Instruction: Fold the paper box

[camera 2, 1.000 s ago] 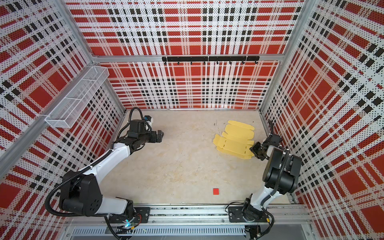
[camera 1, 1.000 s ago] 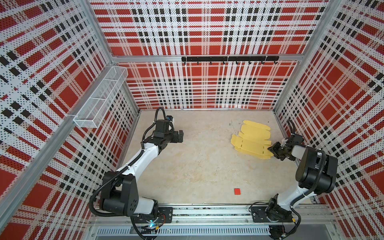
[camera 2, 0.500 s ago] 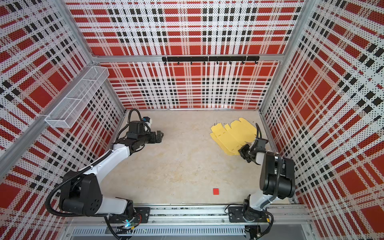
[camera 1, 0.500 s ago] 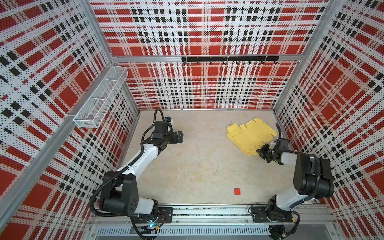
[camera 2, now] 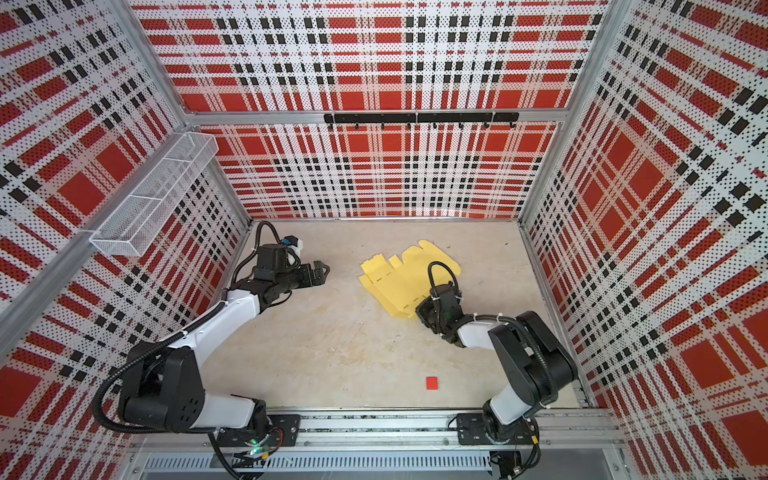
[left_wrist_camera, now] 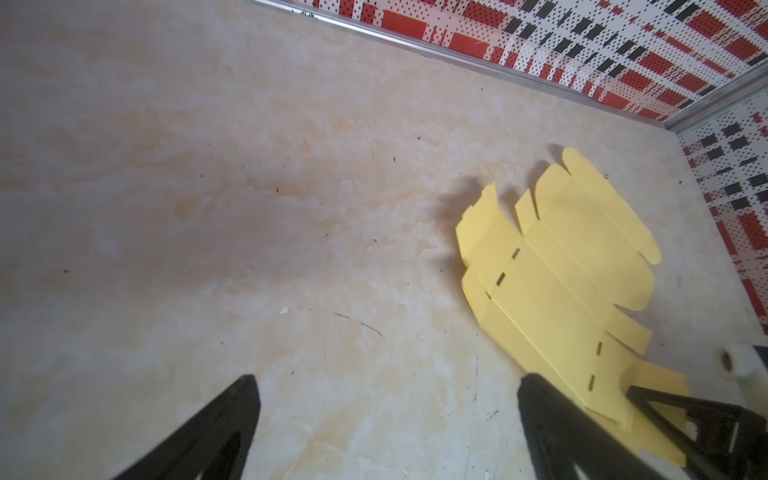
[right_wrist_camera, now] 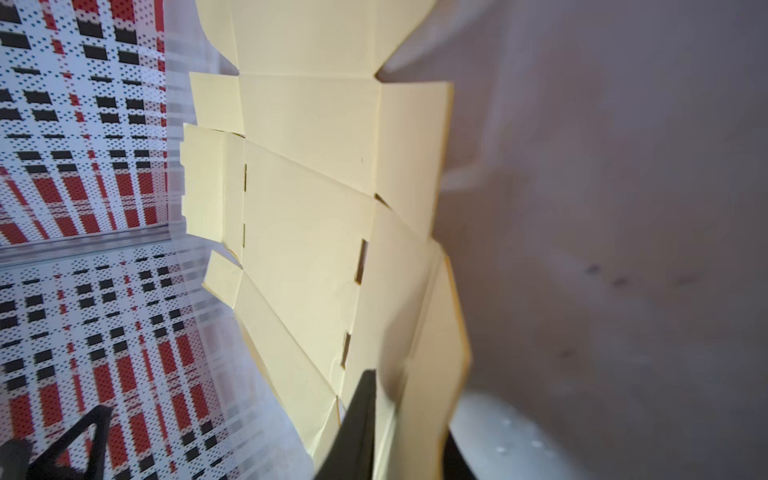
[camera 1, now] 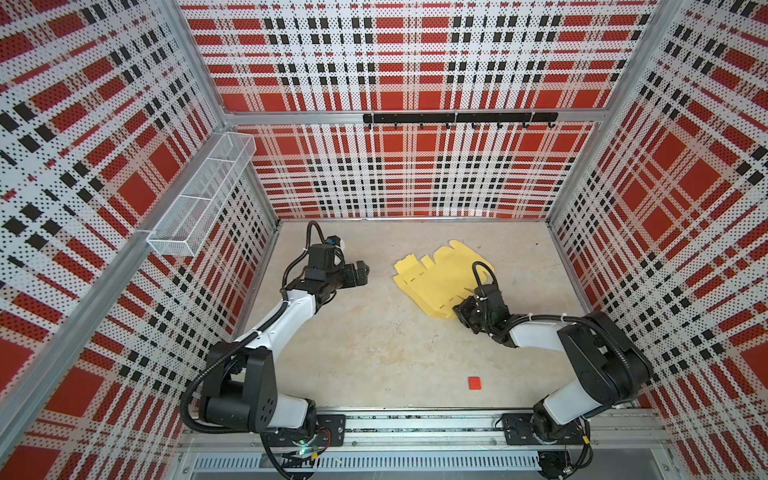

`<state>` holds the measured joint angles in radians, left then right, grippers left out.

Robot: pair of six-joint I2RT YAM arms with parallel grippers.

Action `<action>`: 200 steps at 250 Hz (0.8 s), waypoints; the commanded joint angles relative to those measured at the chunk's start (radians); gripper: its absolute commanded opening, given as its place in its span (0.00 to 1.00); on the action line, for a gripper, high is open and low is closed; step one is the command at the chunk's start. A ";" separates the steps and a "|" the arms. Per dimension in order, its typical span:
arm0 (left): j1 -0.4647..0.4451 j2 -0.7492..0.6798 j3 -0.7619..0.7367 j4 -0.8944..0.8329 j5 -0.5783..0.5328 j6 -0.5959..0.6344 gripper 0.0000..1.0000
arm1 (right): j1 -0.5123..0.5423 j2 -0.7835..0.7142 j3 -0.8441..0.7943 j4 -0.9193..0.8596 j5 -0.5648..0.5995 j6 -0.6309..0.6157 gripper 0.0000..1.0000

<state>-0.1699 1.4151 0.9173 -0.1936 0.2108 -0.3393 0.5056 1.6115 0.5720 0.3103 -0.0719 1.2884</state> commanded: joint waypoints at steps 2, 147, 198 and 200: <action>-0.001 -0.009 -0.055 0.076 0.046 -0.138 1.00 | 0.044 0.045 0.059 0.073 0.080 0.073 0.34; -0.158 0.131 -0.114 0.210 0.116 -0.445 1.00 | 0.022 -0.160 0.108 -0.352 0.151 -0.171 0.61; -0.219 0.258 -0.081 0.268 0.197 -0.518 0.96 | 0.010 -0.259 0.107 -0.433 0.189 -0.245 0.66; -0.220 0.265 -0.078 0.269 0.200 -0.519 0.96 | 0.009 -0.261 0.109 -0.442 0.191 -0.247 0.66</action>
<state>-0.3607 1.6070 0.8177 0.0025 0.3531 -0.7757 0.5259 1.4075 0.6720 -0.0490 0.0643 1.1103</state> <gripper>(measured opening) 0.983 0.643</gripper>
